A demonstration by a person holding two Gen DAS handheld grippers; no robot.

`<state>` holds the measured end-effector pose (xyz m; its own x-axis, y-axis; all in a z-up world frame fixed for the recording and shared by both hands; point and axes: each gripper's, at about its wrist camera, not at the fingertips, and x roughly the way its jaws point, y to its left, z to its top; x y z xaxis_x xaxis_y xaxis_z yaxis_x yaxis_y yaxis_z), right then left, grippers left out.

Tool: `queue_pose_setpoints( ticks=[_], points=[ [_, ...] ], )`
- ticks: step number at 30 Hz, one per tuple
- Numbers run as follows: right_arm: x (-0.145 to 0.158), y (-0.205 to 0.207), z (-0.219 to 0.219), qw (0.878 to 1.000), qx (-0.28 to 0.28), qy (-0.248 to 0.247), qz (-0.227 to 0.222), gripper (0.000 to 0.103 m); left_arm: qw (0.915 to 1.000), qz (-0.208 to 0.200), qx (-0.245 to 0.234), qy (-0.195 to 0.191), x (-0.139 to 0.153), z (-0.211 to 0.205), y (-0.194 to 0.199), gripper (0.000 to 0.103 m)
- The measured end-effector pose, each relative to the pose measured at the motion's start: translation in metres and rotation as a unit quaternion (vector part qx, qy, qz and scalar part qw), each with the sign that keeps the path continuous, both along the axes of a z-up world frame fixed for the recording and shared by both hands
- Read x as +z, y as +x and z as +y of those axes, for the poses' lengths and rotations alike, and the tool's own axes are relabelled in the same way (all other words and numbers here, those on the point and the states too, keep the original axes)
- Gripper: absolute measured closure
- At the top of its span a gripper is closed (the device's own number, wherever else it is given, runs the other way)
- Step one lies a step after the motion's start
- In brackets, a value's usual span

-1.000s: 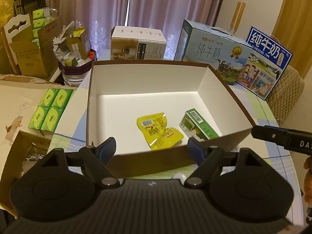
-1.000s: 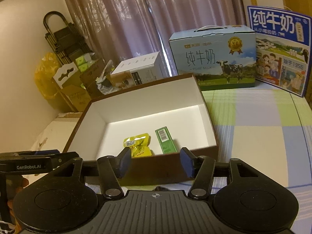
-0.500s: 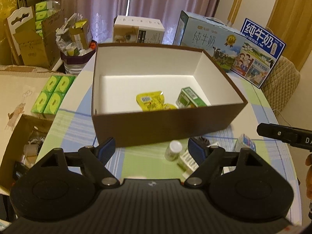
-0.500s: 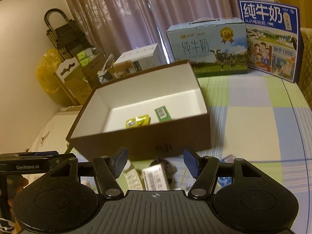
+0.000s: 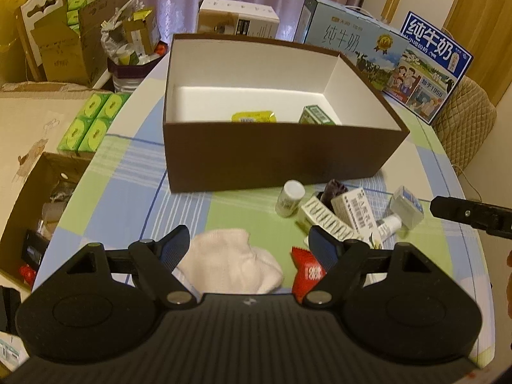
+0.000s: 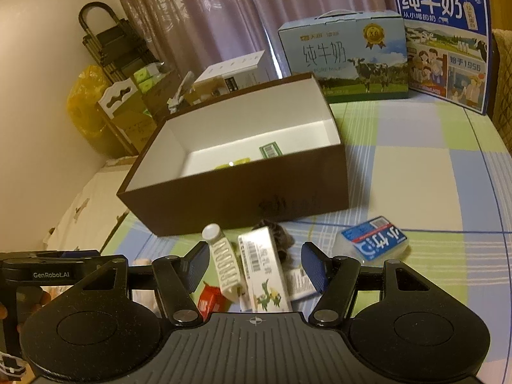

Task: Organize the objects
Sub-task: 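Withdraw both tools from the box back toward the remaining items, then grasp the white towel with the left tool while the right tool grasps the white ointment box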

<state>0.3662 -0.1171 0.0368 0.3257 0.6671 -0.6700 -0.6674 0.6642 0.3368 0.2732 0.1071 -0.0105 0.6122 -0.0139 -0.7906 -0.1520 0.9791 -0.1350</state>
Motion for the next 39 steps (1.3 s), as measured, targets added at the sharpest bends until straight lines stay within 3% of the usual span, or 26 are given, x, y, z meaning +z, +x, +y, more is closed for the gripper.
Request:
queue_pose_setpoints(
  ticks=[18,39],
  points=[
    [-0.034,-0.009,-0.020,0.998,-0.023,-0.048,0.038,0.042,0.9984,0.055,-0.011,-0.008,-0.041,0.001,-0.017,0.023],
    [-0.049,-0.004,-0.033,0.994,-0.063,-0.068,0.062,0.042,0.9968,0.075,-0.003,-0.027,-0.071,0.000,0.016,0.019]
  ],
)
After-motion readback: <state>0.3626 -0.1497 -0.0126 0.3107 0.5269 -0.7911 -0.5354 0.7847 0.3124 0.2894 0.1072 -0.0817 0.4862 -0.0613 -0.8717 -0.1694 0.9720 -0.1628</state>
